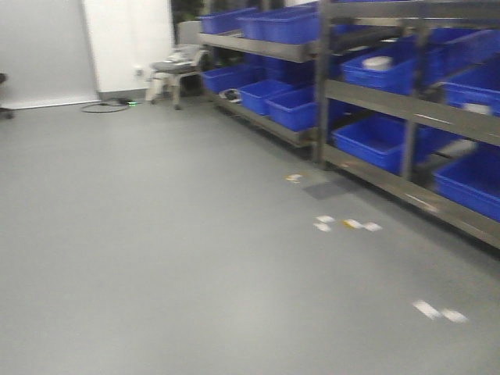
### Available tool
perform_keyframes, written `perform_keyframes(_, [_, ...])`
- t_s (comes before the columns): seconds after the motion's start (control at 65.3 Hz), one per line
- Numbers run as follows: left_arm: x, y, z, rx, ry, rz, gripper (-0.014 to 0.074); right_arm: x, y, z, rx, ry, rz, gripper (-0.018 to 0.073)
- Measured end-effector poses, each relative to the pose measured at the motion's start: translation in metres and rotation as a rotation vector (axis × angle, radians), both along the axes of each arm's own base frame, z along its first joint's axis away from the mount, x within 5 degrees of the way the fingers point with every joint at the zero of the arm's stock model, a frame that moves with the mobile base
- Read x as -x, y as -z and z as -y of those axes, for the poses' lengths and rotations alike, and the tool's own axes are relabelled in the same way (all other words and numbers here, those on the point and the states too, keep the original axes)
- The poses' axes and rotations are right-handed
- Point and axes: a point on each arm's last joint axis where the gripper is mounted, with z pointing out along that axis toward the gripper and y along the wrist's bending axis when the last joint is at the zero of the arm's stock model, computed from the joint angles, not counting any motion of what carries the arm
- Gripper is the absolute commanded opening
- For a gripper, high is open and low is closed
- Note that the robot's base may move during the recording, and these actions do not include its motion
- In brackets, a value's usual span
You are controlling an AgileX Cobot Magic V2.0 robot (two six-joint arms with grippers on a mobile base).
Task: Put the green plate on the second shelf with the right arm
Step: 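Drive the base across the floor toward the blue-bin shelf rack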
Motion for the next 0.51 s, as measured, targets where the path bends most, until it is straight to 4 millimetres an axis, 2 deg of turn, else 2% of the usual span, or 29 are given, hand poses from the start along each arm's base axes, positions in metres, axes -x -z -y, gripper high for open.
perform_keyframes(0.506, [0.0, 0.0, 0.0, 0.0, 0.0, 0.0, 0.013, 0.0, 0.0, 0.0, 0.0, 0.0, 0.0, 0.0055])
